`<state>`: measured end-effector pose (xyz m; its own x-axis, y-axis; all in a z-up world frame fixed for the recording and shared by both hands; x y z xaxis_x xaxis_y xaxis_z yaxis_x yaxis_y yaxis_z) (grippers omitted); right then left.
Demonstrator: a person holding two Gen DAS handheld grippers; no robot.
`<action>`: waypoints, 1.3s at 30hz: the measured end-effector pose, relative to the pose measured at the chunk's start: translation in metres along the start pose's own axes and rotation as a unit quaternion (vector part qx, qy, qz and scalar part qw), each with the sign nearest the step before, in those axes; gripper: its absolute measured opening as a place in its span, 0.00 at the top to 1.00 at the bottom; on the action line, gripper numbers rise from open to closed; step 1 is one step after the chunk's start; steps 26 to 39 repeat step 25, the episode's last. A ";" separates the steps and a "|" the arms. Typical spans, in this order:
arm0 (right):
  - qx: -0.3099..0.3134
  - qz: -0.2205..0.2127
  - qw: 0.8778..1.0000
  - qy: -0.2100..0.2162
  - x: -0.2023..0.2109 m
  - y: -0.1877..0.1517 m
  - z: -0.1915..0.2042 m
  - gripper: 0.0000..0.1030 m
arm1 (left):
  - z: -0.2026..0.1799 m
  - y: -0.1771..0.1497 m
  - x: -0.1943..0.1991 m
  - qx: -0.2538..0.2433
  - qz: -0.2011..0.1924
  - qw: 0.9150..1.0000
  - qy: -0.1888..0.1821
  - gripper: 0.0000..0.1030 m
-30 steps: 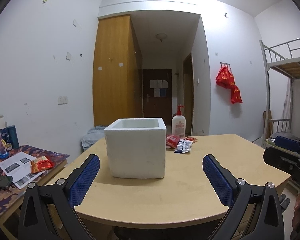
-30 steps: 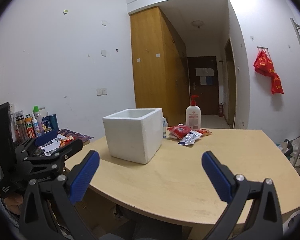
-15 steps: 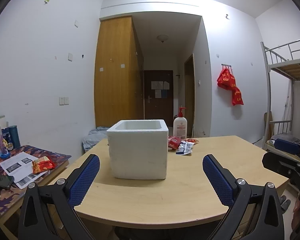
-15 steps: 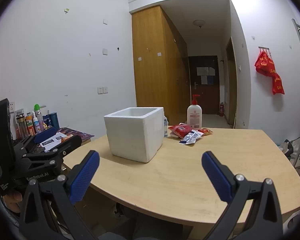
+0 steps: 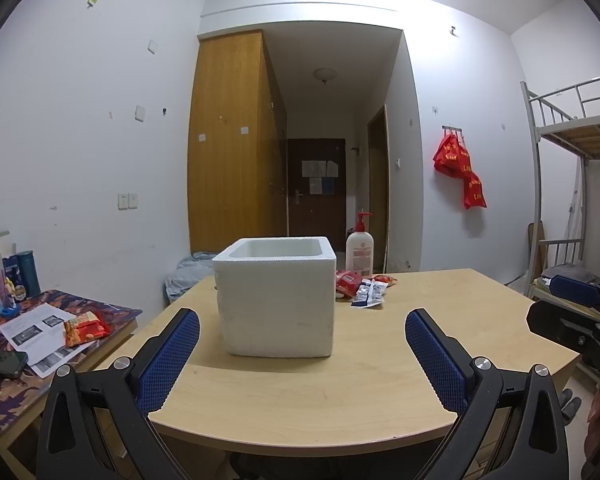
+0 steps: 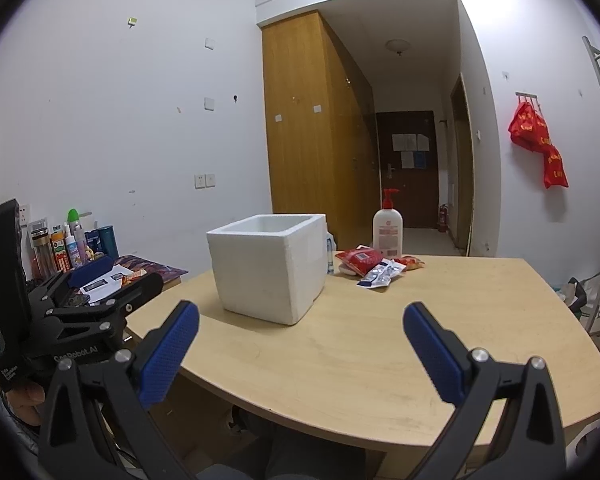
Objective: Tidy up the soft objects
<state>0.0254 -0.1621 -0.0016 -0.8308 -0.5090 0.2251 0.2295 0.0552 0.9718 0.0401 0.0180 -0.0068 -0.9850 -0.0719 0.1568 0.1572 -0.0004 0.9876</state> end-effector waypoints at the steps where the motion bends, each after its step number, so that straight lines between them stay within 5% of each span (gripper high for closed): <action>1: 0.000 0.001 1.000 0.000 0.000 0.000 0.000 0.00 | 0.000 0.000 0.000 -0.001 0.000 1.000 0.001 0.00; 39: 0.002 0.003 1.000 0.000 0.000 -0.002 -0.001 0.00 | 0.003 -0.001 0.000 0.004 -0.002 1.000 0.005 0.00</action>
Point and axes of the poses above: each gripper's, at about its wrist camera, not at the fingertips, and x roughly against the way its jaws point, z to its left, y to its top, the point moved 8 cm from there along -x, roughly the way its jaws point
